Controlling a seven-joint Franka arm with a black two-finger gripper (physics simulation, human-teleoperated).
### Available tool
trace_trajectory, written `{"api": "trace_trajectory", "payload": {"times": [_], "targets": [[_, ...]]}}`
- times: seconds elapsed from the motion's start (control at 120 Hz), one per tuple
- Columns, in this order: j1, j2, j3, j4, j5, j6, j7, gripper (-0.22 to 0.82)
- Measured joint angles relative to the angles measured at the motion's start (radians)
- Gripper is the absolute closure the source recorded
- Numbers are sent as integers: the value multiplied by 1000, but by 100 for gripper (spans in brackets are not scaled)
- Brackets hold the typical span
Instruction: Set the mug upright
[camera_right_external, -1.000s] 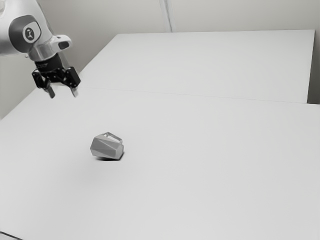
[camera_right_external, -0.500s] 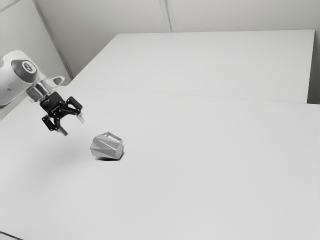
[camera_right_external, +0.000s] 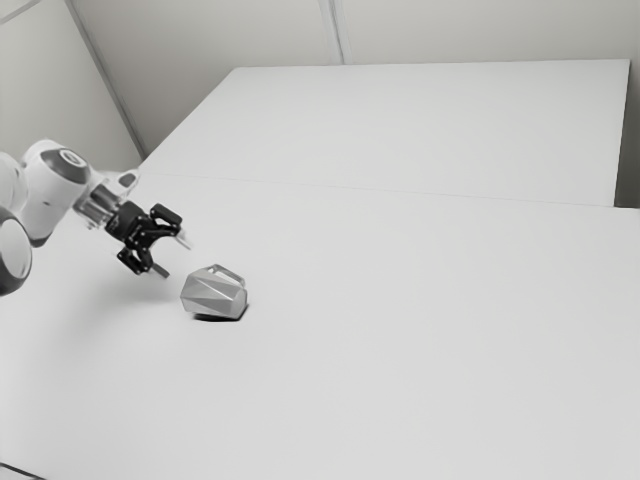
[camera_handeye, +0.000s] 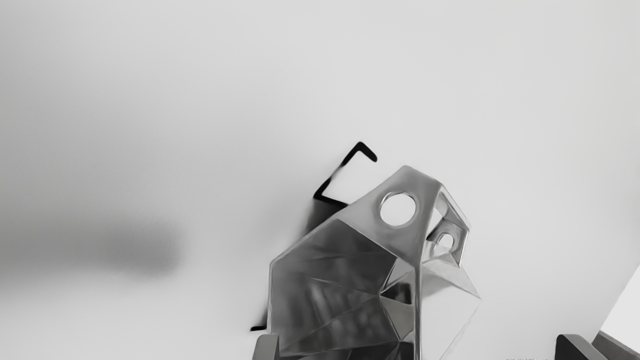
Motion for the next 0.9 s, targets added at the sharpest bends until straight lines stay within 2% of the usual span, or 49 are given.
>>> {"api": "trace_trajectory", "payload": {"times": [0.5,0.533,0.642,0.708,0.792,0.9], "targets": [[-20,26,-27,-92,-176,-27,44,1],[-20,26,-28,-92,-179,-28,44,6],[-19,26,-28,-90,-174,-30,44,35],[-19,26,-28,-89,-170,-31,43,49],[-18,26,-29,-86,-168,-32,40,61],[-19,23,-37,-80,-168,-32,29,69]]}}
